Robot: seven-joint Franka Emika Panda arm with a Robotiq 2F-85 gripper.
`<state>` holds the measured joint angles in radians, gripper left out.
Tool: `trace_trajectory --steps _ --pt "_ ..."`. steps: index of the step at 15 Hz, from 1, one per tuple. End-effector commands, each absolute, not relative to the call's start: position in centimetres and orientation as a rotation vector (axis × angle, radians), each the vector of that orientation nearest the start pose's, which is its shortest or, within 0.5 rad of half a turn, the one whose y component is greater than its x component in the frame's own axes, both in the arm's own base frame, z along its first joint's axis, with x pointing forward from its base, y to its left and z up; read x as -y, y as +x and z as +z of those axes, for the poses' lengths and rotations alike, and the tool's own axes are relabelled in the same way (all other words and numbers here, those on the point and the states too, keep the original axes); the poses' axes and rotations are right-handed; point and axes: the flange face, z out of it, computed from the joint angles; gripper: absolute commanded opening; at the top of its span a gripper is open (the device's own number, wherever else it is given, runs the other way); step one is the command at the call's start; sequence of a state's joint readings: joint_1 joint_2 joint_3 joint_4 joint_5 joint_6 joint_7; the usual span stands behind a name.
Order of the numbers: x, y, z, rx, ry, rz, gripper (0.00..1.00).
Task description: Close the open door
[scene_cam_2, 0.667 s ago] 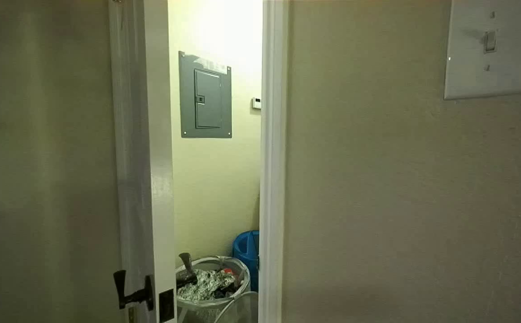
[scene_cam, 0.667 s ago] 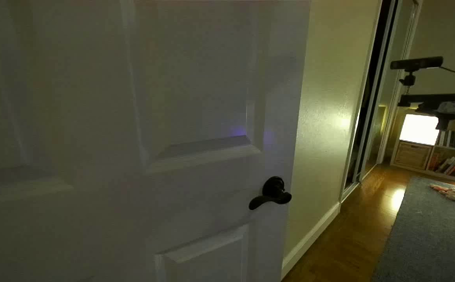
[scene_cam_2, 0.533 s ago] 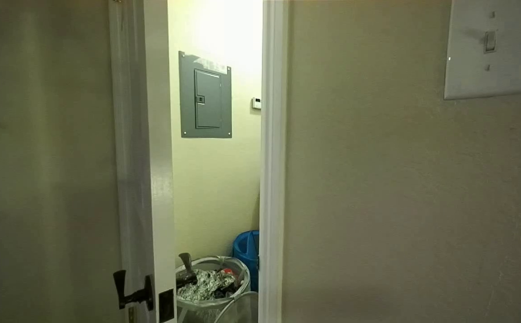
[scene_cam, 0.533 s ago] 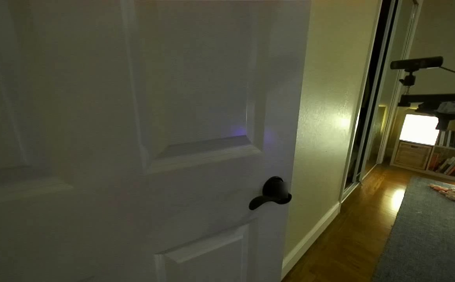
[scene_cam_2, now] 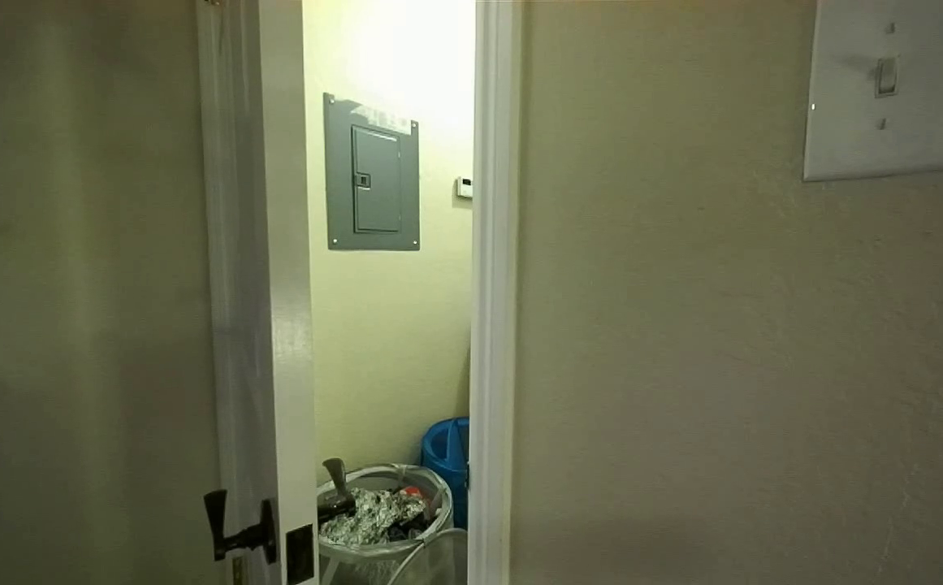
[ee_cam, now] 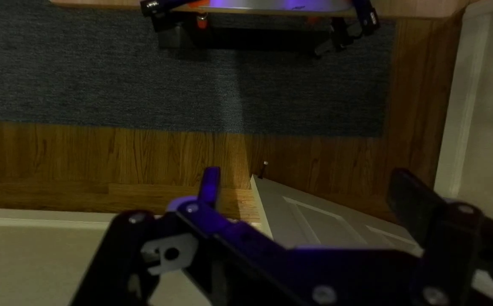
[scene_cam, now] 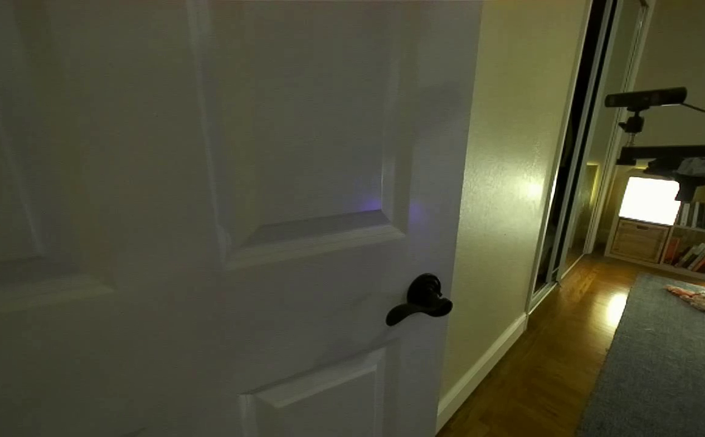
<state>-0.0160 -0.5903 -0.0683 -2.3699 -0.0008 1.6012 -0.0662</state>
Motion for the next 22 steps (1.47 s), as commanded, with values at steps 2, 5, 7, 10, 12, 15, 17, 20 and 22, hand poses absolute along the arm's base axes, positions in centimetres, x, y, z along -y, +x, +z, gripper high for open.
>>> trace_trajectory --steps 2,5,7,10,12,15,17,20,22 --pt "0.9 36.3 49.6 -0.131 -3.139 0.207 1.0" --pt "-2.0 37.5 47.6 -0.206 -3.195 0.101 1.0" --pt "-4.0 38.6 46.2 -0.249 -3.203 0.0 1.0" --pt "-6.7 40.8 45.0 -0.282 -3.186 -0.174 1.0" --pt "-8.0 42.4 45.0 -0.284 -3.173 -0.296 1.0" --pt "-8.9 44.9 45.5 -0.276 -3.143 -0.454 1.0" --pt "-9.2 46.6 46.4 -0.273 -3.118 -0.548 1.0" --pt "-9.6 49.2 47.7 -0.25 -3.086 -0.655 1.0" --pt "-10.0 50.8 48.2 -0.219 -3.075 -0.701 0.72"
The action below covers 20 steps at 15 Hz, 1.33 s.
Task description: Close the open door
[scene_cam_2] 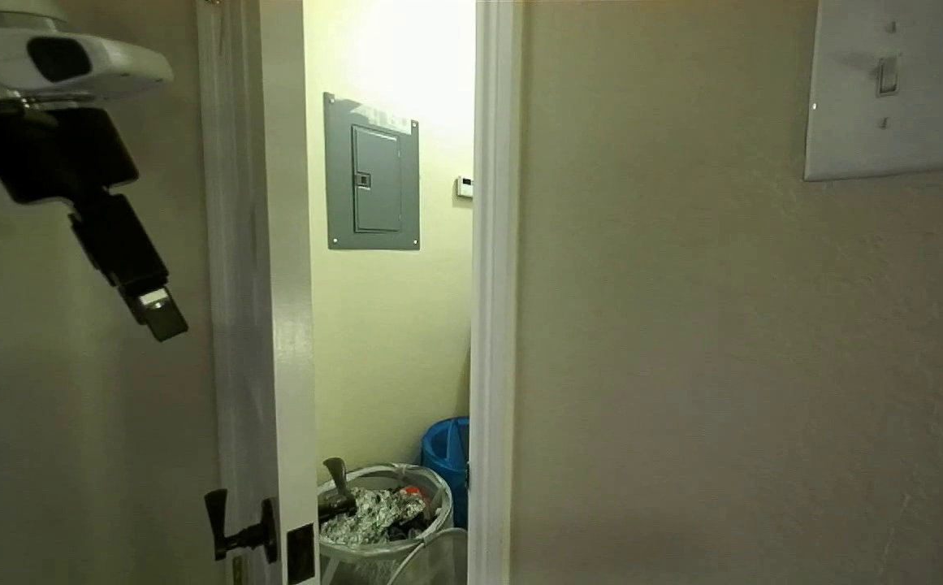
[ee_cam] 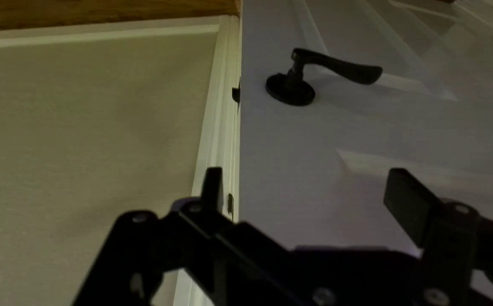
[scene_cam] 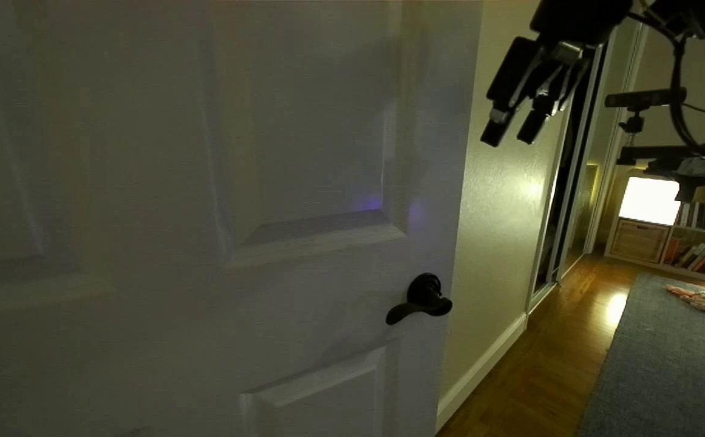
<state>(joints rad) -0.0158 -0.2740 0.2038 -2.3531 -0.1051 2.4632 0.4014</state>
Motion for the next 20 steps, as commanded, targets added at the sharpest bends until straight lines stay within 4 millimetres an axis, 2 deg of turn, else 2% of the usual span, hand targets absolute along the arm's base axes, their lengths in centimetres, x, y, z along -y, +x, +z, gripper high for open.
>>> trace_trajectory --steps 1,8,10,14,15,20 --pt "-10.2 51.6 48.4 -0.207 -3.07 -0.719 0.67" --pt "-9.9 55.6 49.2 -0.194 -3.053 -0.773 0.19" --pt "-9.4 56.0 49.4 -0.199 -3.058 -0.791 0.1" --pt "-8.4 58.0 49.8 -0.195 -3.056 -0.808 0.04" --pt "-8.2 58.6 49.9 -0.196 -3.055 -0.813 0.08" --pt "-6.9 62.8 49.5 -0.21 -3.046 -0.818 0.1"
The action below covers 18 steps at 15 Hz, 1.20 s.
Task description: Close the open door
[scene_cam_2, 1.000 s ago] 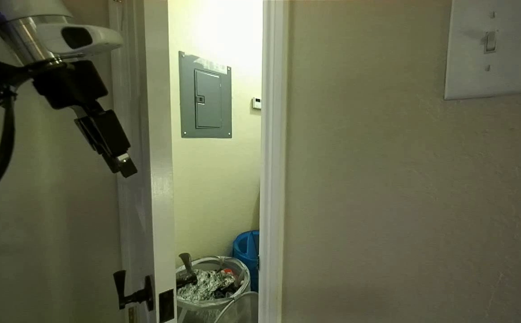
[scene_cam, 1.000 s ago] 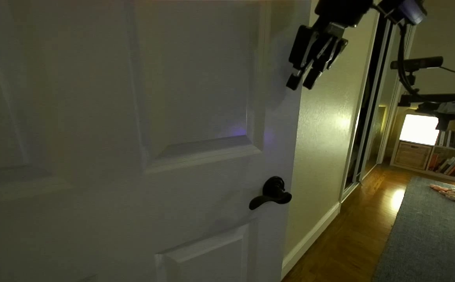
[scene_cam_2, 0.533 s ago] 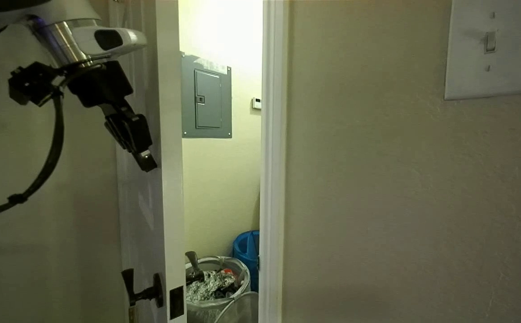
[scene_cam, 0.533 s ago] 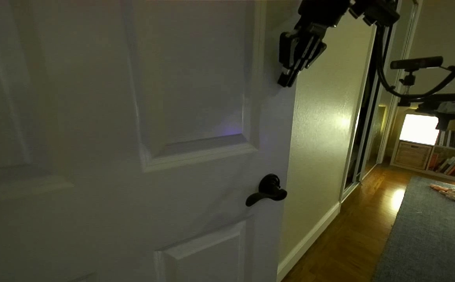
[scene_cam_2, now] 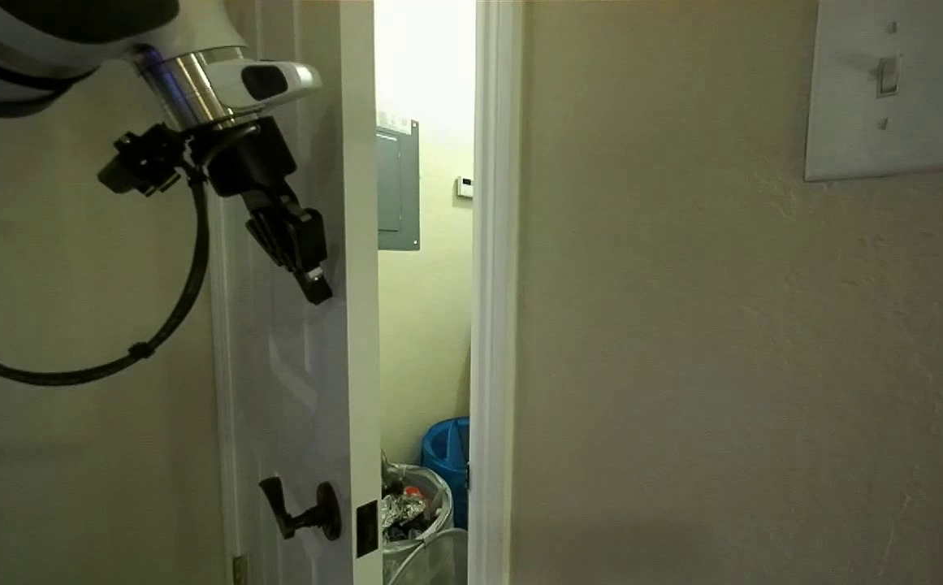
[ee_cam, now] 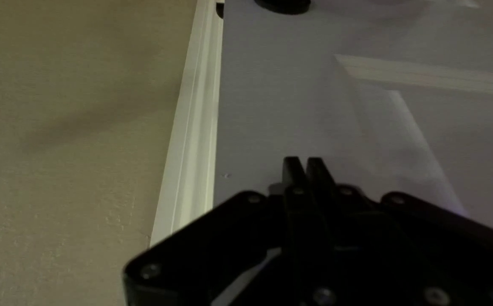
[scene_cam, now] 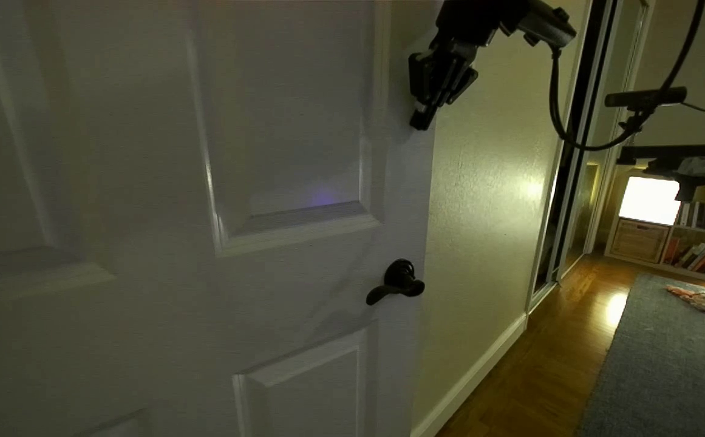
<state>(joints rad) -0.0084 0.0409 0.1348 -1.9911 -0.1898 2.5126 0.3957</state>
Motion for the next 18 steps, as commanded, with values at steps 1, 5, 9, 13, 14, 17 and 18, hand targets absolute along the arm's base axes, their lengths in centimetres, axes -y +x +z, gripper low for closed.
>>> trace_trajectory --steps 1,5,9,13,14,17,18 --pt "-6.6 63.6 49.6 -0.215 -3.043 -0.822 0.08" --pt "-5.9 67.2 49.6 -0.225 -3.03 -0.857 0.08" --pt "-5.9 70.0 49.4 -0.201 -3.022 -0.888 0.09" --pt "-6.4 72.4 49.0 -0.168 -3.014 -0.915 0.09" --pt "-6.5 72.9 48.9 -0.157 -3.011 -0.922 0.09" --pt "-7.2 74.3 48.6 -0.129 -3.002 -0.946 0.08" --pt "-7.4 74.7 48.6 -0.122 -2.998 -0.955 0.08"
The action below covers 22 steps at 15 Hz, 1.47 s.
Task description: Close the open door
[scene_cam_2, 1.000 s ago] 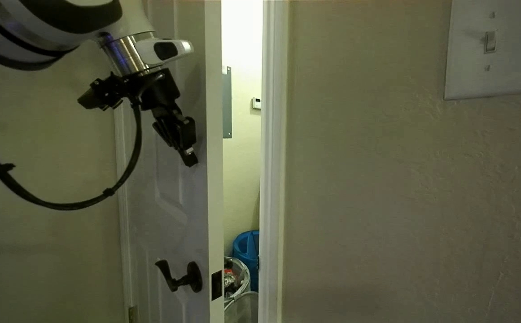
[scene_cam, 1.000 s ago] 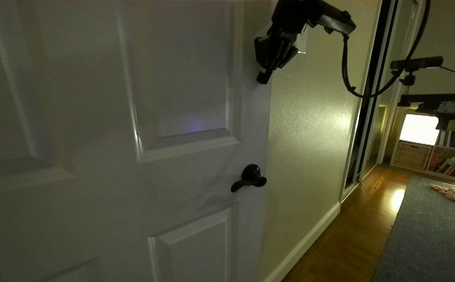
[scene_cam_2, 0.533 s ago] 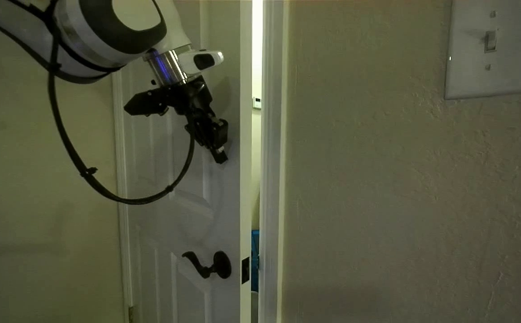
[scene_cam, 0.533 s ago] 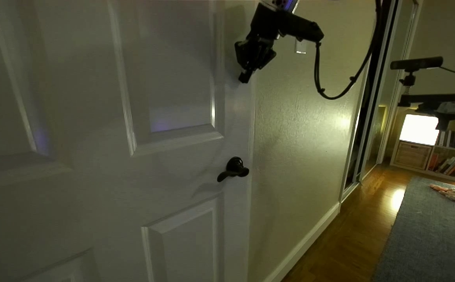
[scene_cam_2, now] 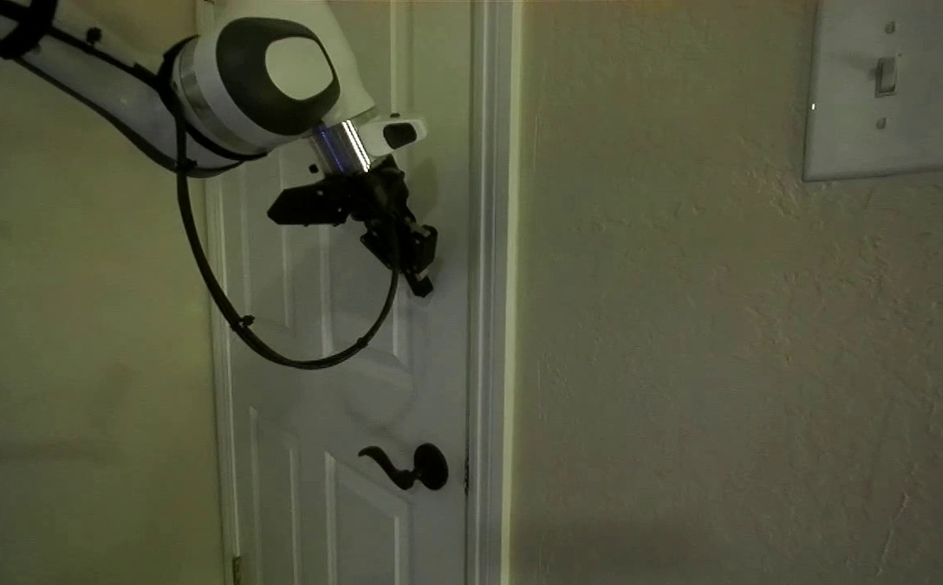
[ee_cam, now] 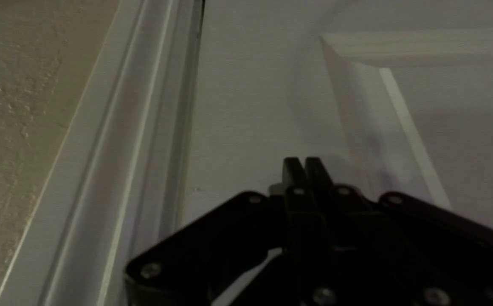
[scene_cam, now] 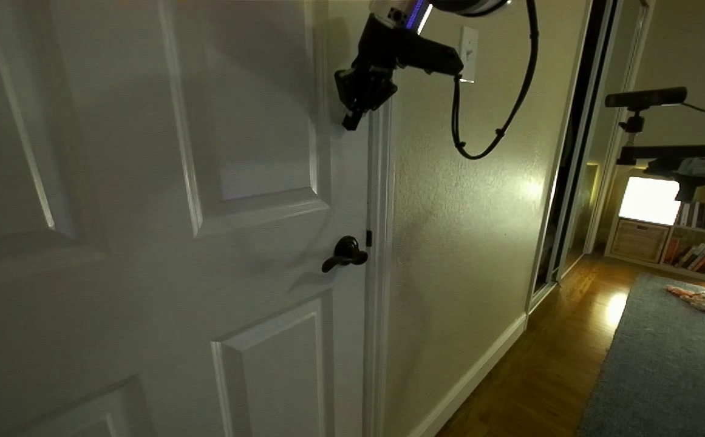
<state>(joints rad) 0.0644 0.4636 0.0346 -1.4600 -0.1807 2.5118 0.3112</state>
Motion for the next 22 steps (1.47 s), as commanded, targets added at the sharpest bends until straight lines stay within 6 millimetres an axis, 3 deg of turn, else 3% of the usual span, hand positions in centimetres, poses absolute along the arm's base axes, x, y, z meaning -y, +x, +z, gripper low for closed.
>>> trace_trajectory --steps 1,5,7,8,10,17,21,22 --pt "-7.6 75.0 48.5 -0.117 -2.998 -0.957 0.08" --pt "-7.5 74.7 48.5 -0.1 -3.023 -0.927 0.08" --pt "-7.2 73.3 48.6 -0.068 -3.038 -0.871 0.05" --pt "-7.0 72.3 48.5 -0.065 -3.049 -0.821 0.32" --pt "-6.7 70.3 48.6 -0.05 -3.068 -0.754 0.32" --pt "-6.3 60.9 50.1 -0.058 -3.14 -0.508 0.76" --pt "-6.0 54.4 49.3 -0.082 -3.134 -0.251 1.0" --pt "-5.8 53.0 49.0 -0.105 -3.135 -0.187 1.0"
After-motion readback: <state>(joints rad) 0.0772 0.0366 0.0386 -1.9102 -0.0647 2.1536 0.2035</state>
